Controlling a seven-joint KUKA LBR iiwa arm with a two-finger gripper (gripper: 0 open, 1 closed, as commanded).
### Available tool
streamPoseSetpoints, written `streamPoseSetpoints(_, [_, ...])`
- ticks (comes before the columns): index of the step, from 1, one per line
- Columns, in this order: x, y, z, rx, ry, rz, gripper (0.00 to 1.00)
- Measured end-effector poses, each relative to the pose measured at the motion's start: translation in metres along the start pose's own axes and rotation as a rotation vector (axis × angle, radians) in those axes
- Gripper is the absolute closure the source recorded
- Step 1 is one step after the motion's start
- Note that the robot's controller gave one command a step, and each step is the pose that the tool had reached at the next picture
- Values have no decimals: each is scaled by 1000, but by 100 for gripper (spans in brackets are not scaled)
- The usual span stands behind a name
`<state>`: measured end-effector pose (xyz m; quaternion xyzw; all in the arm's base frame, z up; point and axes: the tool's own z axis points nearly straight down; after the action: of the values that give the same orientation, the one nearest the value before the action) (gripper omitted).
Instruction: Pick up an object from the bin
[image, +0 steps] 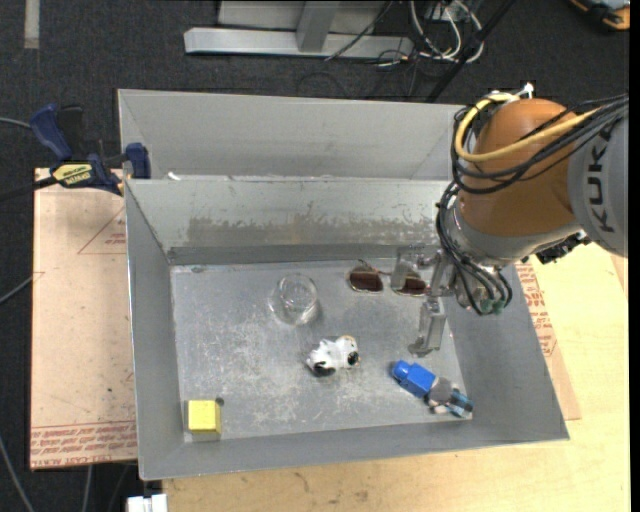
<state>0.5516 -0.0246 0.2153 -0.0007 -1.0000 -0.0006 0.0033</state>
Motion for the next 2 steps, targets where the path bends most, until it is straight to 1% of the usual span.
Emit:
streamPoseSetpoints(1, [-2, 0, -4, 1, -8, -1, 0])
streamPoseSetpoints(2, [12, 30, 58, 1, -11, -90, 0])
